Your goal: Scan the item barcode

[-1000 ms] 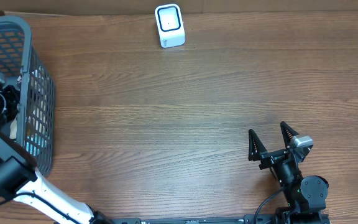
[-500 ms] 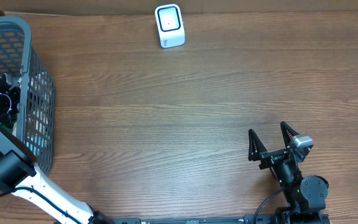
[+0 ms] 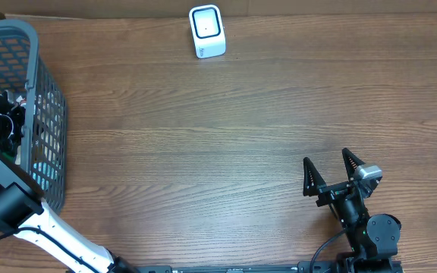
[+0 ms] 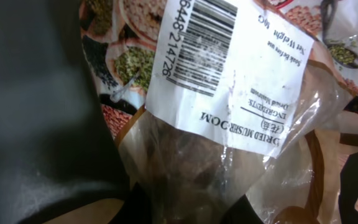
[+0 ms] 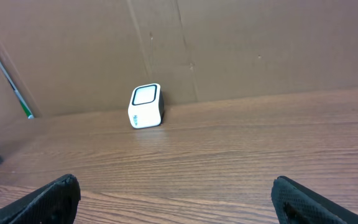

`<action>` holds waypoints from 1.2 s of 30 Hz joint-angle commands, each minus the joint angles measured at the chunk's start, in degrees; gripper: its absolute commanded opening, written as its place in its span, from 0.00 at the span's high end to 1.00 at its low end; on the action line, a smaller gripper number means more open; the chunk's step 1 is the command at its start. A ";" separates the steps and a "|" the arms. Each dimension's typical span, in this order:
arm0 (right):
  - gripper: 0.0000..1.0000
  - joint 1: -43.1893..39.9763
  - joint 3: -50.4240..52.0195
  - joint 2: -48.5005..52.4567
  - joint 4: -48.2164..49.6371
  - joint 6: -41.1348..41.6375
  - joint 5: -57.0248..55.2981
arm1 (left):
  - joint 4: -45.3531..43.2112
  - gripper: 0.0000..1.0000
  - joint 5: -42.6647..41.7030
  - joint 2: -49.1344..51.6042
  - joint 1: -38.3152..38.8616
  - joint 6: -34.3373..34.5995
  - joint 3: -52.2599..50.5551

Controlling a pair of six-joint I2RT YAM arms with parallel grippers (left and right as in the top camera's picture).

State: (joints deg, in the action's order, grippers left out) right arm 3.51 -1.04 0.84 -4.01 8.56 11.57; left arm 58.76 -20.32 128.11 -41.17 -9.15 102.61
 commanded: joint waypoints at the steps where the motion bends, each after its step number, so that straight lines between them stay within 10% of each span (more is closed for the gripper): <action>1: 0.00 0.22 0.57 -0.66 0.33 -0.20 -0.55 | 2.64 0.96 3.37 4.46 1.36 3.63 0.13; 36: 0.00 0.22 0.57 -0.66 0.33 -0.20 -0.55 | 1.44 0.96 5.46 -38.14 1.55 18.64 5.57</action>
State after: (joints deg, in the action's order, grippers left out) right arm 3.51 -1.04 0.84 -4.01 8.54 11.55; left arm 60.95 -13.15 95.48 -40.10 6.28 106.85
